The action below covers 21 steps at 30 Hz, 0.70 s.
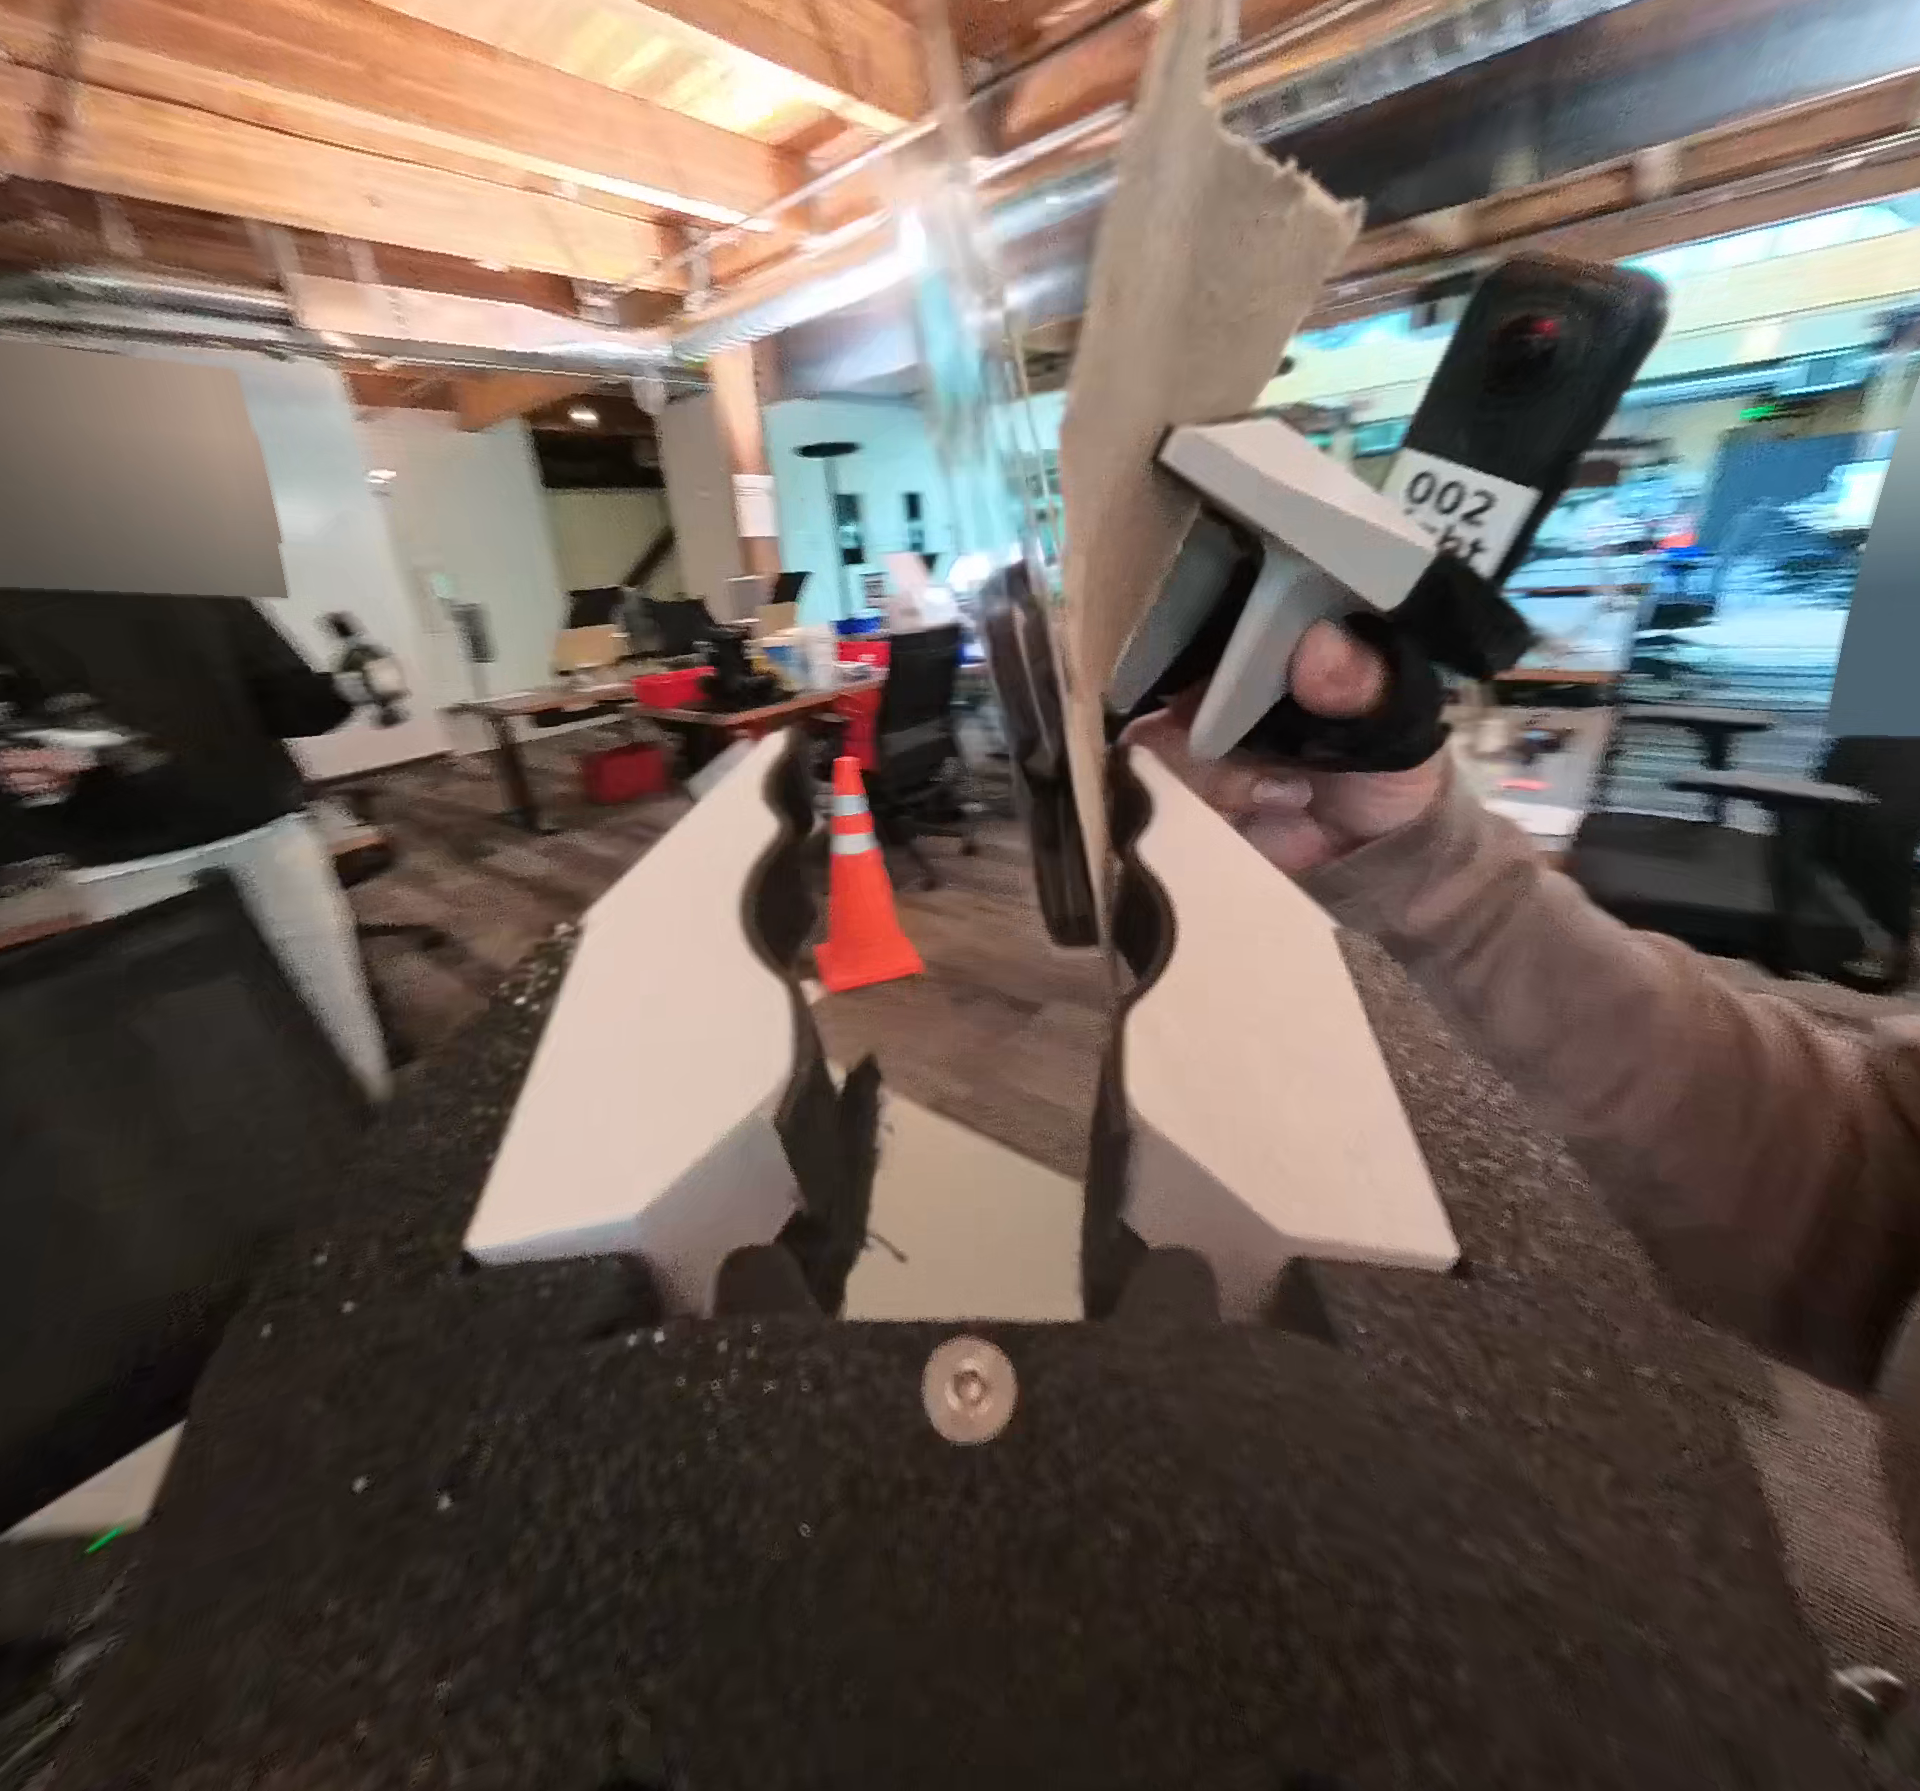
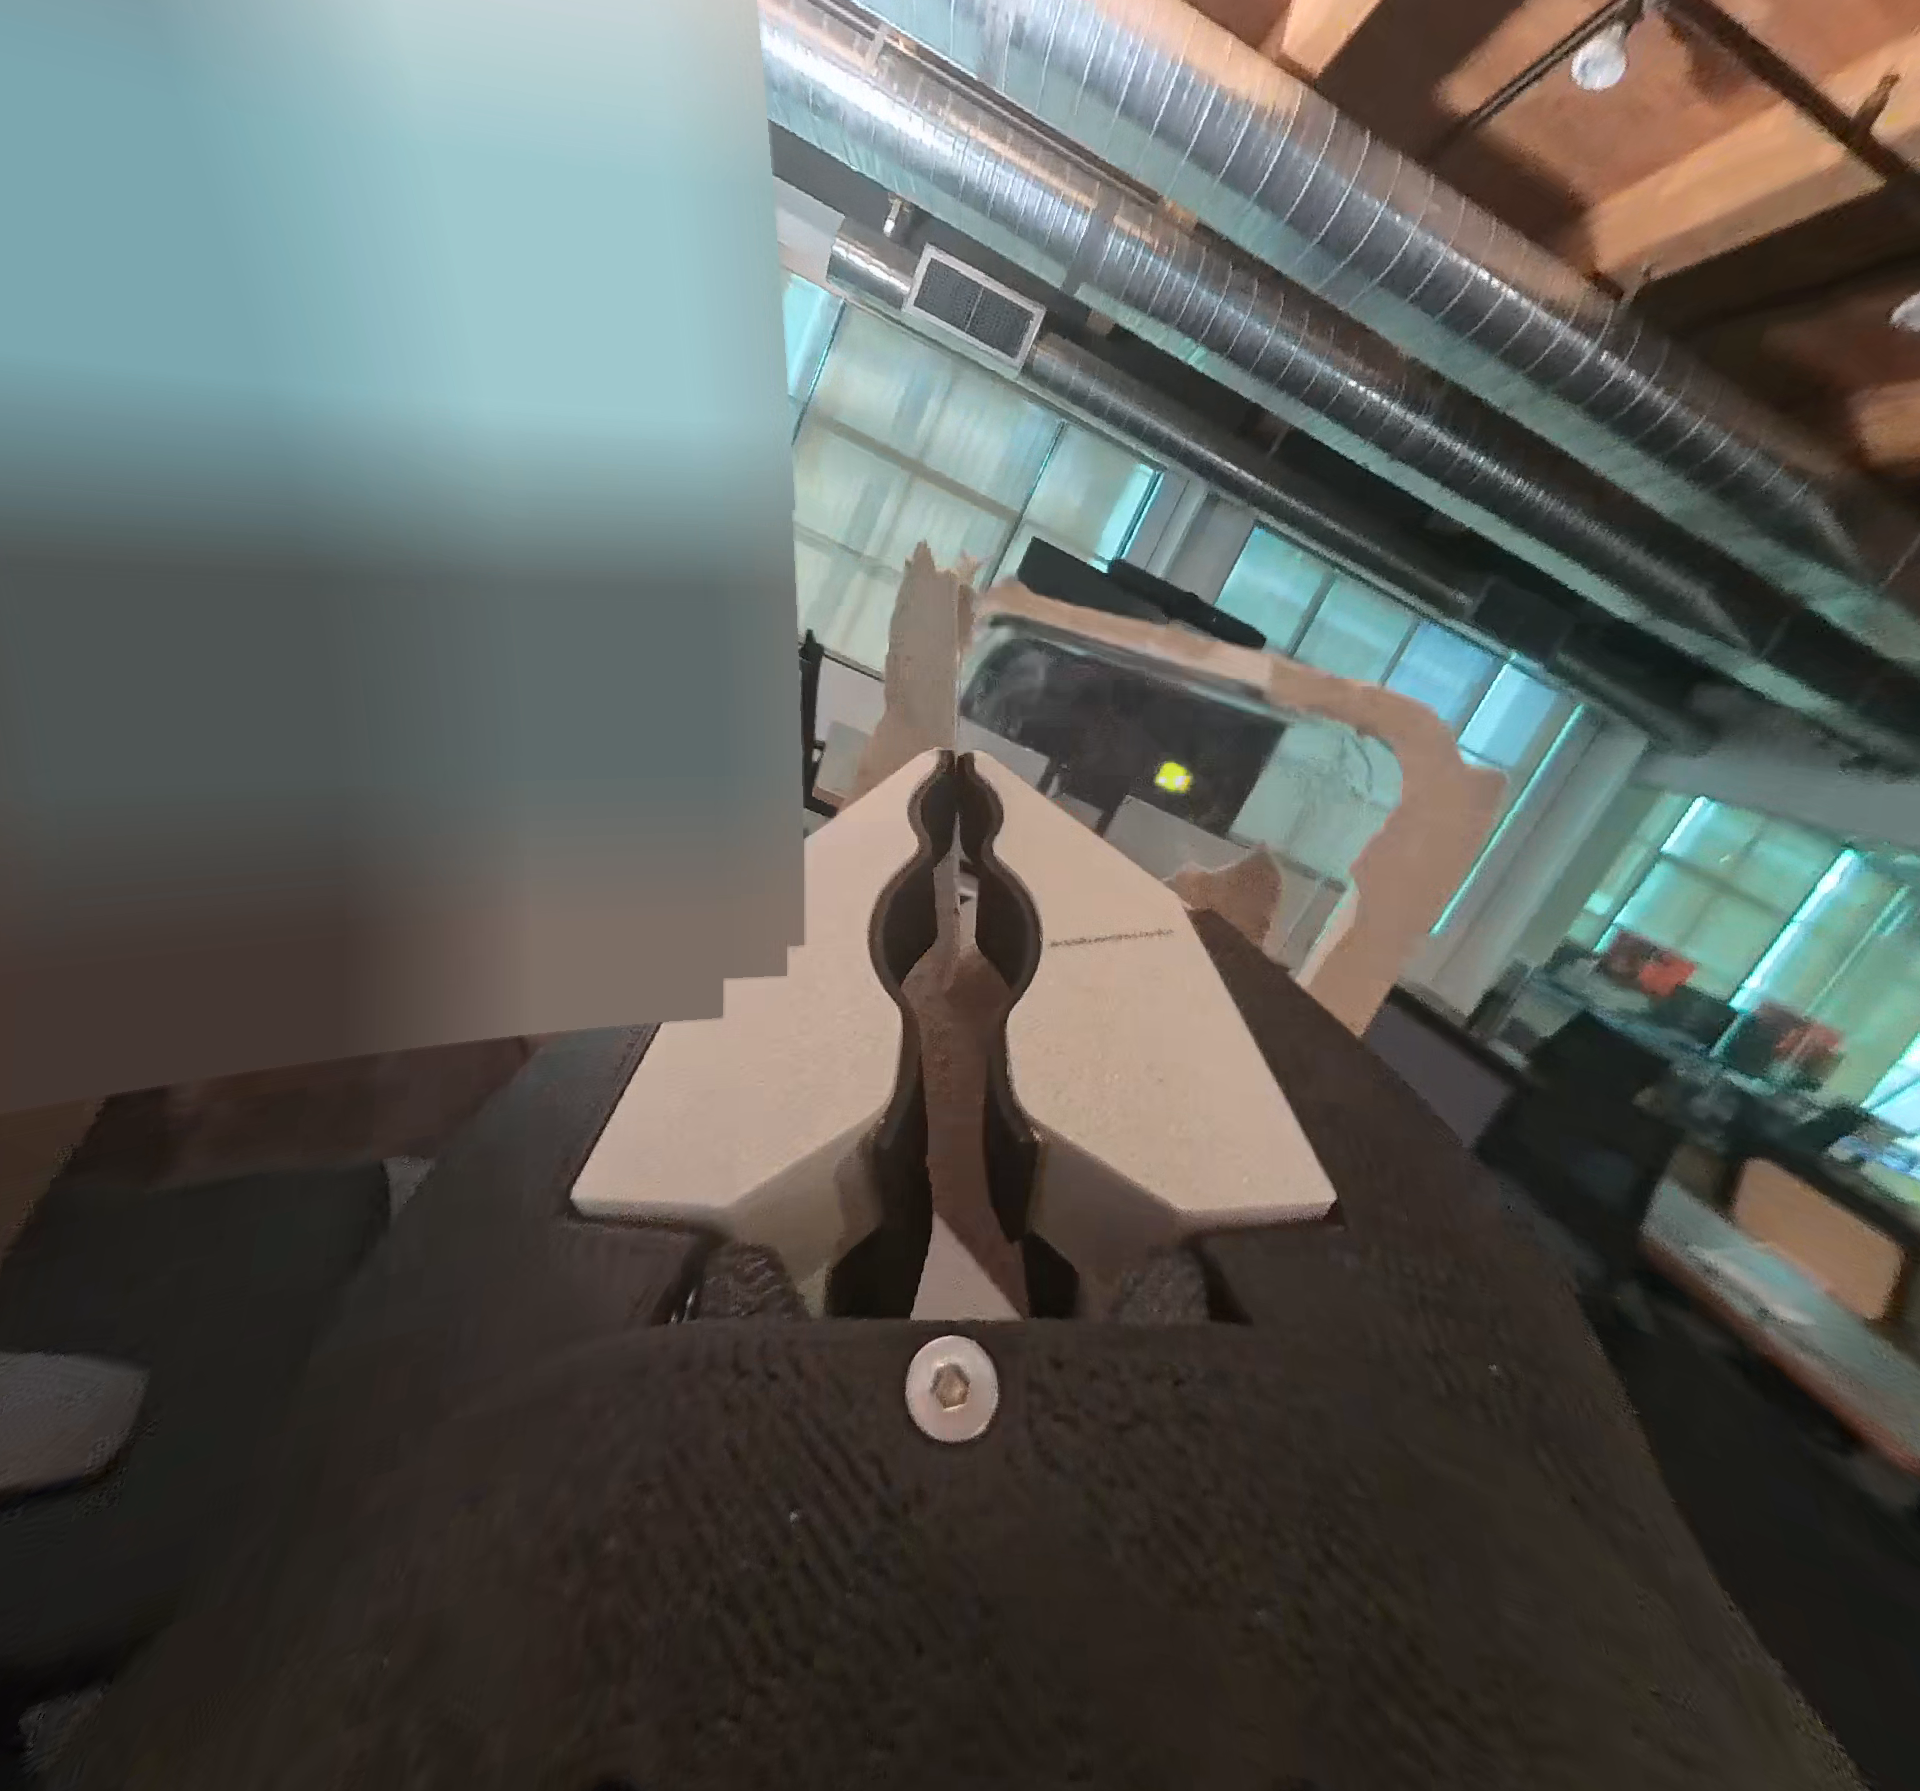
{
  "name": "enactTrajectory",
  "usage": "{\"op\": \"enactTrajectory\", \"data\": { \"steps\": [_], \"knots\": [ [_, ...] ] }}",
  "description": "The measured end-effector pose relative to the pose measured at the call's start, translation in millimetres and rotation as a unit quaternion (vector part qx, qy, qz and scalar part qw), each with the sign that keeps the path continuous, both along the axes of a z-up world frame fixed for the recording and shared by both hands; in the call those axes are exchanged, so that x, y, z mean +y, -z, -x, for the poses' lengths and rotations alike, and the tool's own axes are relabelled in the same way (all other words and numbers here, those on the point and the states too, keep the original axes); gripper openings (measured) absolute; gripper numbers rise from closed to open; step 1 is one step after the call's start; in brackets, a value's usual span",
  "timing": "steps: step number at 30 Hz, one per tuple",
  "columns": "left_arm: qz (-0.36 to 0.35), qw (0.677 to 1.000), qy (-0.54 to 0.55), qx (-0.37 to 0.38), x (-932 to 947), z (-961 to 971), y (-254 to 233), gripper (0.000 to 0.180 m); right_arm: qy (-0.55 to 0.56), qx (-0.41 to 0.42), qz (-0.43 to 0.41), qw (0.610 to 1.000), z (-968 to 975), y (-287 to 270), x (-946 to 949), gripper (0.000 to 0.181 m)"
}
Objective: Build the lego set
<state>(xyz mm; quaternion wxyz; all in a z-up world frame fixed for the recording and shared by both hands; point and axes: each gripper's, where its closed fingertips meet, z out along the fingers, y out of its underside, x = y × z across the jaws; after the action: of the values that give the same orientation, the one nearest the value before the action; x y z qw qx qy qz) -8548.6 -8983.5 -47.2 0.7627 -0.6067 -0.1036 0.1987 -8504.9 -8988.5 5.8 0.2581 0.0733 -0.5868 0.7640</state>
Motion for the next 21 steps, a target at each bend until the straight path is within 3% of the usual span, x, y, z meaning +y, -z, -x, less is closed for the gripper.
{"op": "enactTrajectory", "data": {
  "steps": [4,7,9,10,12,14,15,17,21],
  "knots": [
    [-0.002,0.995,0.092,0.036,38,-30,-16,0.009,0.027,0.036,-0.003,0.999,-28,-9,30,0.0],
    [0.013,0.992,0.056,0.109,58,-33,-27,0.007,0.065,0.054,0.018,0.996,-34,-18,48,0.006],
    [0.02,0.974,-0.049,0.219,61,-26,-42,0.008,0.11,0.081,0.035,0.99,-40,-27,66,0.02],
    [0.038,0.95,-0.12,0.284,62,-21,-49,0.008,0.141,0.095,0.043,0.985,-45,-28,84,0.028],
    [0.099,0.862,-0.25,0.429,72,-17,-55,0.008,0.209,0.105,0.043,0.971,-48,-27,117,0.043],
    [0.154,0.775,-0.308,0.53,98,-20,-50,0.007,0.279,0.119,0.008,0.953,-50,-16,147,0.057],
    [0.17,0.75,-0.311,0.558,114,-22,-44,0.007,0.31,0.137,-0.016,0.941,-53,-10,160,0.062],
    [0.176,0.727,-0.314,0.585,144,-27,-36,0.007,0.365,0.18,-0.08,0.91,-59,4,185,0.07],
    [0.194,0.72,-0.308,0.591,211,-36,-19,0.007,0.411,0.262,-0.225,0.844,-78,42,234,0.074]
  ]
}}
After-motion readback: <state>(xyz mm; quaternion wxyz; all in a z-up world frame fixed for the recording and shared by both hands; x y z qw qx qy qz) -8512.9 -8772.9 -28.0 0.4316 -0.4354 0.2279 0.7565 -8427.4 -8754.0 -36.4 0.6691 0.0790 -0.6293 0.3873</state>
